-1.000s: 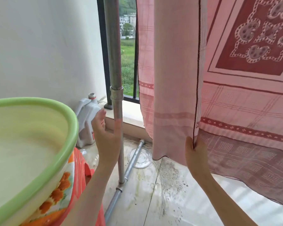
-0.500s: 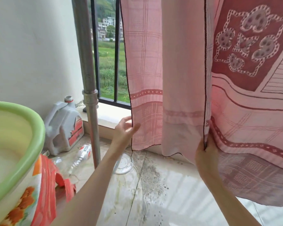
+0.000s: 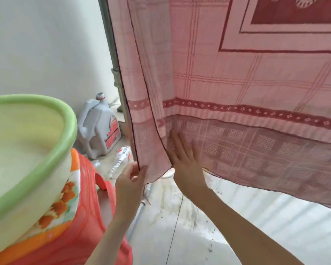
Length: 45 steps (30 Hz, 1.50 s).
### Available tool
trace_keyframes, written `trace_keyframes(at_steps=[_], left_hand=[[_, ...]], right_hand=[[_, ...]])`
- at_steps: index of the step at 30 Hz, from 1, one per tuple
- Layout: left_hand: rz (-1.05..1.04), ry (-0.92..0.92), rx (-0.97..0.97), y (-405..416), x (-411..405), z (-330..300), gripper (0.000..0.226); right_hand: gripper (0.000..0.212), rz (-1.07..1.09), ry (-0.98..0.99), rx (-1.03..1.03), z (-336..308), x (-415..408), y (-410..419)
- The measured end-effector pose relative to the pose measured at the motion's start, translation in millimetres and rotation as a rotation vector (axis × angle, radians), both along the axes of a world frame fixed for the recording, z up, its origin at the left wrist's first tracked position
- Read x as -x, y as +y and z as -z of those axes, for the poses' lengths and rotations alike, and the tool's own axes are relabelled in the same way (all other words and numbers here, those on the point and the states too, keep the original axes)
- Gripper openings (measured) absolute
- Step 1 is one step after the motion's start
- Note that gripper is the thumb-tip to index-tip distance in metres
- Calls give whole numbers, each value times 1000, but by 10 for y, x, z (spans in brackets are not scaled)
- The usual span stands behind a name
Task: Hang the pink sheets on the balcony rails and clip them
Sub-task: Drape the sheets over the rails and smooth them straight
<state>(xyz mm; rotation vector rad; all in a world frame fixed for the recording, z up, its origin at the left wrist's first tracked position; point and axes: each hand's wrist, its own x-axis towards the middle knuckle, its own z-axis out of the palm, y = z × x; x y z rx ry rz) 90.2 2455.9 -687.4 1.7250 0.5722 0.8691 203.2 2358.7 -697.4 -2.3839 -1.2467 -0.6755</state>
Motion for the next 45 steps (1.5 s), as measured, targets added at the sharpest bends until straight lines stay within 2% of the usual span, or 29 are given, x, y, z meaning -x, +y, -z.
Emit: trace_keyframes(at_steps=[4,6,8,12,15,17,19,20,22,23,24,25,27,30,32,34,41,45], left_hand=[[-111,-115,67,80,222,-3,31],[-117,-86,27,114,225,-1,31],[-76,-42,-33,90,200,-20,33],[82,-43,111,-22,133,-49,23],[-1,-27,64,-31,102,10,18],[-90,5,-1,30,73,32,11],[-137,34,9,109,58,21,9],[-146,43,27,151,63,20,12],[-143,51,66,222,89,27,21],[-132,50,87,245,106,35,22],[-123,40,110,259,125,37,23],[-120,30,130,271,141,38,23],[-128,40,127,303,165,55,20],[-142,49,122,366,182,85,16],[-133,32,130,403,194,117,27],[-125,27,131,418,204,149,36],[-89,-68,316,454,134,220,29],[-61,-88,340,467,70,279,27]], right_hand=[[66,78,-62,18,16,111,149],[59,50,-60,-9,82,163,157],[57,19,-76,-31,167,219,137],[61,-24,-31,4,260,323,113],[61,-85,2,29,361,384,55],[56,-121,104,8,455,419,-5],[38,-80,448,-143,488,477,-100],[28,-18,742,-281,462,495,-149],[11,90,1460,-669,339,459,-220],[8,104,1738,-832,297,411,-251],[7,93,1910,-959,265,360,-280],[7,88,1997,-1070,238,307,-300],[7,102,2039,-1246,189,233,-328],[10,130,2027,-1366,108,166,-359],[4,142,2016,-1428,90,106,-385],[12,131,2004,-1486,91,43,-413],[14,30,1984,-1541,94,-176,-622],[12,53,1903,-1507,164,-321,-856]])
